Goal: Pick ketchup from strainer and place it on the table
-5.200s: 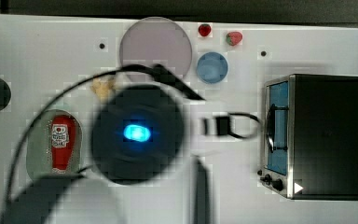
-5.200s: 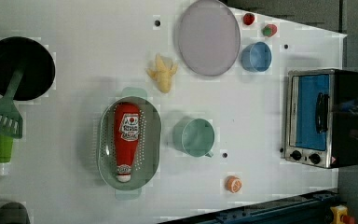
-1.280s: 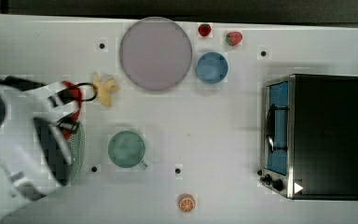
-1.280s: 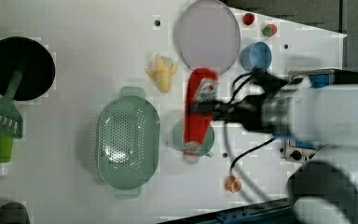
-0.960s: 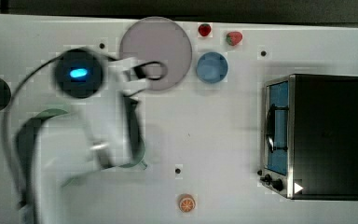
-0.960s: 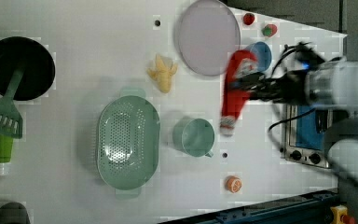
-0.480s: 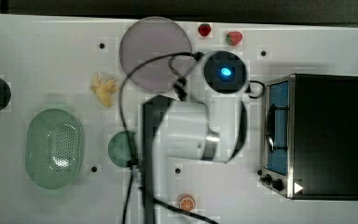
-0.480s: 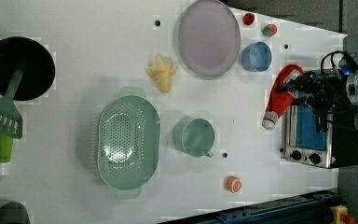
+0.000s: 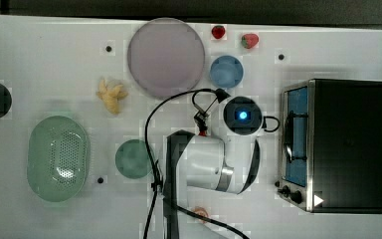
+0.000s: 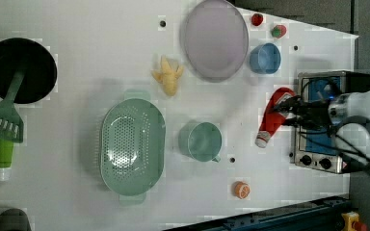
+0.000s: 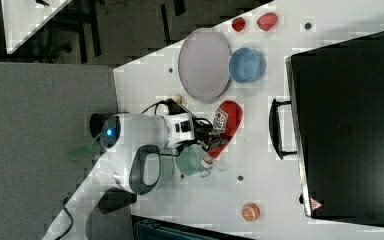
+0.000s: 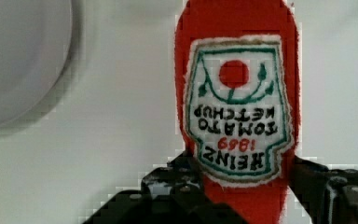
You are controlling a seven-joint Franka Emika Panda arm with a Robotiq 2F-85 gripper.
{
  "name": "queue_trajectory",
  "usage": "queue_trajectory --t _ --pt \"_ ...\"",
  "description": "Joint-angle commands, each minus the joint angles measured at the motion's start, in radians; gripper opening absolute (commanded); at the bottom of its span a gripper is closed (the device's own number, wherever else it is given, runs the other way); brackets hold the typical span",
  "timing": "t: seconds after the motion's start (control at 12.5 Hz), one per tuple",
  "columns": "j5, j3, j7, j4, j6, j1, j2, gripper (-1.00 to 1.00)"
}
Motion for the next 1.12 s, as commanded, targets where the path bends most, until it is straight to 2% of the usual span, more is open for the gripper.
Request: queue_trajectory --t 0.08,0.32,0.4,0.72,0.96,1.12 --pt "-0.020 0.025 -0.064 -0.030 0.094 0.027 0.052 0.23" --pt "-0.043 0.024 -0.064 -0.030 0.183 0.027 0.147 0.85" --pt "-0.043 0.024 -0.064 -0.028 0.207 0.027 0.158 0.99" --pt "-0.042 0.030 -0.059 0.022 0.159 0.027 0.048 1.00" --pt "-0.042 0.029 -0.036 0.118 -0.045 0.027 -0.085 1.00" --pt "-0.042 0.026 0.075 0.214 -0.194 0.027 -0.151 1.00"
